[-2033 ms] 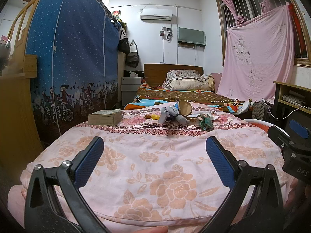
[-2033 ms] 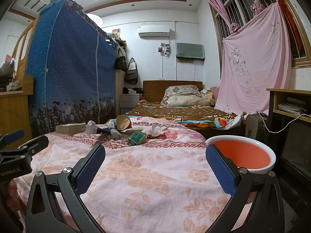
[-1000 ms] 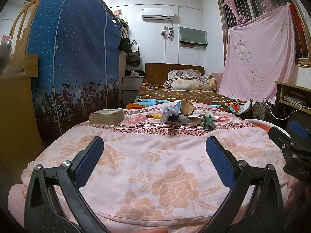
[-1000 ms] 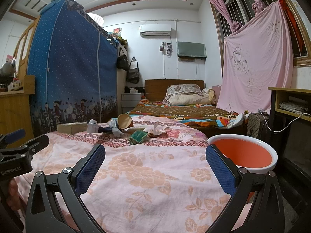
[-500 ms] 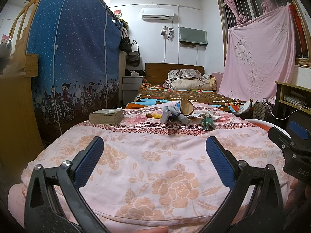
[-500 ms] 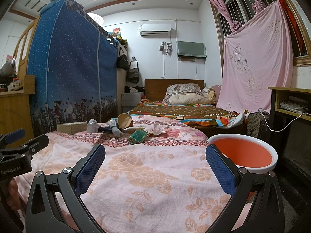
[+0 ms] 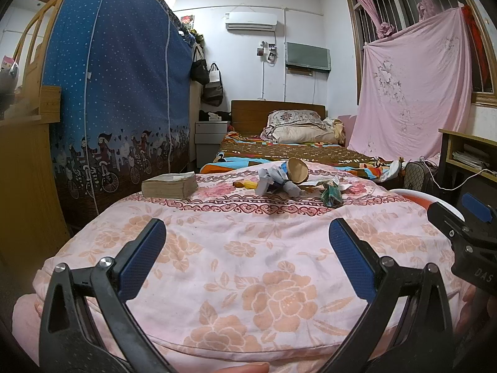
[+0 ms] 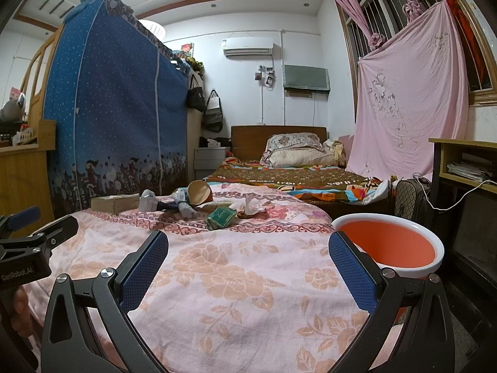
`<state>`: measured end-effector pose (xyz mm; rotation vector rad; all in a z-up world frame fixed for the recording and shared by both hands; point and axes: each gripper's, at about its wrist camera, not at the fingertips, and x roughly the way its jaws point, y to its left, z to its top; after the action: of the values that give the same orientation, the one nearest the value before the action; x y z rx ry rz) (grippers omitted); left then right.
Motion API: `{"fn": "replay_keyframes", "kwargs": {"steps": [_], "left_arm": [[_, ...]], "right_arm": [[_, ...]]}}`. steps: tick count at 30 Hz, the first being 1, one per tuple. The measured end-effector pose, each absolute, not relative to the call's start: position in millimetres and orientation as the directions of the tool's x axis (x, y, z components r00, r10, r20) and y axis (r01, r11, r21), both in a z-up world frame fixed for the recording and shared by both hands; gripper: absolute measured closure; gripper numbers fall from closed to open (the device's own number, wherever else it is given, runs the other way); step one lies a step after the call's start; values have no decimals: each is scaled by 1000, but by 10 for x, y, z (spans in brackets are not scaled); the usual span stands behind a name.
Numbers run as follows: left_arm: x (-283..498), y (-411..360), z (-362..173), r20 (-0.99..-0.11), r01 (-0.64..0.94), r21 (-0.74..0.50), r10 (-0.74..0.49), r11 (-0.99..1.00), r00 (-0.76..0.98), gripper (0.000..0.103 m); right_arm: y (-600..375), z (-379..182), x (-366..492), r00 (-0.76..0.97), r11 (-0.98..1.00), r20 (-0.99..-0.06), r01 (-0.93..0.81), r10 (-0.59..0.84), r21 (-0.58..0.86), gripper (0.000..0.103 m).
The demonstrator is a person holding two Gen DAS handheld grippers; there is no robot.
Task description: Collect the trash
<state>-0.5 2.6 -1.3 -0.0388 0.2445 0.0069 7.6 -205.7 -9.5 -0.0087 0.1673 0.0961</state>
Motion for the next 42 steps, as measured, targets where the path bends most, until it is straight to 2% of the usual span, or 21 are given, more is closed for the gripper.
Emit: {"fn": "replay_keyframes", "kwargs": {"steps": [16,26,31,35,42], "left_arm": [[175,74,54,-248,12,-47,-24,999,968,12],[646,125,417,-149,40,-53,-48,998,988,12],[832,176,549,-69,41,-54,-45,998,997,12],[1021,211,581,-48,49,-55,-52,997,998,12],[1386,145,449,-195,115,-66,-126,991,973,13]], "right_arm": [[-2056,-91,268,975,996,-205,-82,84,19,0],[-2107,405,704,986,987,-83,-151,147,-47,0],[-2051,571,1049,976,973,-49,-216,212,-82,0],[-1982,603,1396,958,960,-112,-271,262,-72,0],[-1930,369,1938,890,949,-350,-316,293,-11,0]]}}
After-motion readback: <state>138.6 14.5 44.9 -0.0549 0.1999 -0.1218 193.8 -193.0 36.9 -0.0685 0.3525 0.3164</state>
